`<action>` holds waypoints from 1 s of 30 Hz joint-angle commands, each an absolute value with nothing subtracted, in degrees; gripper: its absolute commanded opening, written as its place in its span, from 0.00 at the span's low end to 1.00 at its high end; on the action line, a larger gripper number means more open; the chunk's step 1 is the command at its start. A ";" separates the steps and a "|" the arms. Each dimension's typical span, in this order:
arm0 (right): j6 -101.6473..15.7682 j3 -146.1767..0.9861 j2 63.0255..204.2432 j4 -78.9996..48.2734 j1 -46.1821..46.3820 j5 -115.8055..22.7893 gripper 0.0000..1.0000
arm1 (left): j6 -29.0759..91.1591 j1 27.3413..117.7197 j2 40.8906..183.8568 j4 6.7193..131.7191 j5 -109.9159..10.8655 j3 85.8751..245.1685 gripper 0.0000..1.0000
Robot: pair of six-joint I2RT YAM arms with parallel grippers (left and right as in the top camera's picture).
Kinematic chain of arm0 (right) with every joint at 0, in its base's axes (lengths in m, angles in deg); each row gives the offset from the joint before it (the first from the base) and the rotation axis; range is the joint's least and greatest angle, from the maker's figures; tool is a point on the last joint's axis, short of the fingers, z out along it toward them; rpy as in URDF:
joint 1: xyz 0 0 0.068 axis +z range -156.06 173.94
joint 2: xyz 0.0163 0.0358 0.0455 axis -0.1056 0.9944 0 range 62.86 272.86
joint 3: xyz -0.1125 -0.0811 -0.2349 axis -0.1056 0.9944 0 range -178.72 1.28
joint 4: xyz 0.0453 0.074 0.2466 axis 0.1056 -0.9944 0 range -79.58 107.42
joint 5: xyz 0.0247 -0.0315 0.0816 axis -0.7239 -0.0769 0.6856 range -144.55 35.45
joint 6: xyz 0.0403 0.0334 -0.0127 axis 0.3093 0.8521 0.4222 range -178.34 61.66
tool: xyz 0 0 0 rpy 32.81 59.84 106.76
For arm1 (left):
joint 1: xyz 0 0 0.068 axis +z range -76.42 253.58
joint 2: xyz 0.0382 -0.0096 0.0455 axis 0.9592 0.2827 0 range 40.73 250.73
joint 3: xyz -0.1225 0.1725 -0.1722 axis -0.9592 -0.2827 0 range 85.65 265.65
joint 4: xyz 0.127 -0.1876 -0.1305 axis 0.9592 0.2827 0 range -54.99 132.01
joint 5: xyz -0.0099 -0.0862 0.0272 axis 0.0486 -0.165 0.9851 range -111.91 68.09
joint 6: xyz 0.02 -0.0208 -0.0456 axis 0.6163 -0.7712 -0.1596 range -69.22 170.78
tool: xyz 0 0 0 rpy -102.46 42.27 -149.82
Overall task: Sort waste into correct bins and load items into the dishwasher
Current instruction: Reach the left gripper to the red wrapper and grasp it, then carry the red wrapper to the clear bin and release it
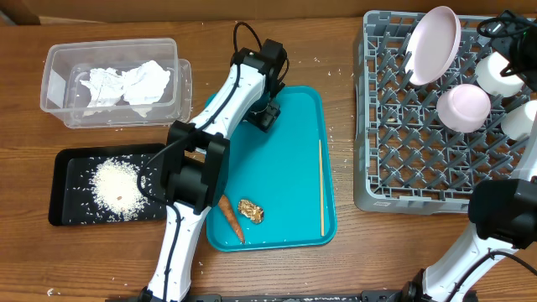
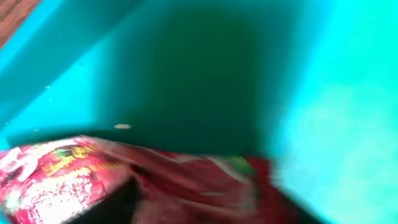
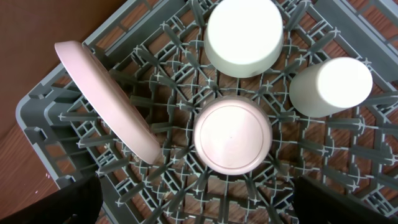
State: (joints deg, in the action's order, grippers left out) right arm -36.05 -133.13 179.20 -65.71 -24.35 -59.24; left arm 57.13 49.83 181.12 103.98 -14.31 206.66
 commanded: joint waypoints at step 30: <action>-35.77 -133.78 178.91 -65.45 -24.13 -59.15 1.00 | 45.17 62.57 153.37 102.34 -14.14 210.96 0.04</action>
State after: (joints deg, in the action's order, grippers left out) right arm -36.05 -133.13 179.20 -65.71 -24.35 -59.24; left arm 48.39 58.86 152.54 103.37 -18.18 211.12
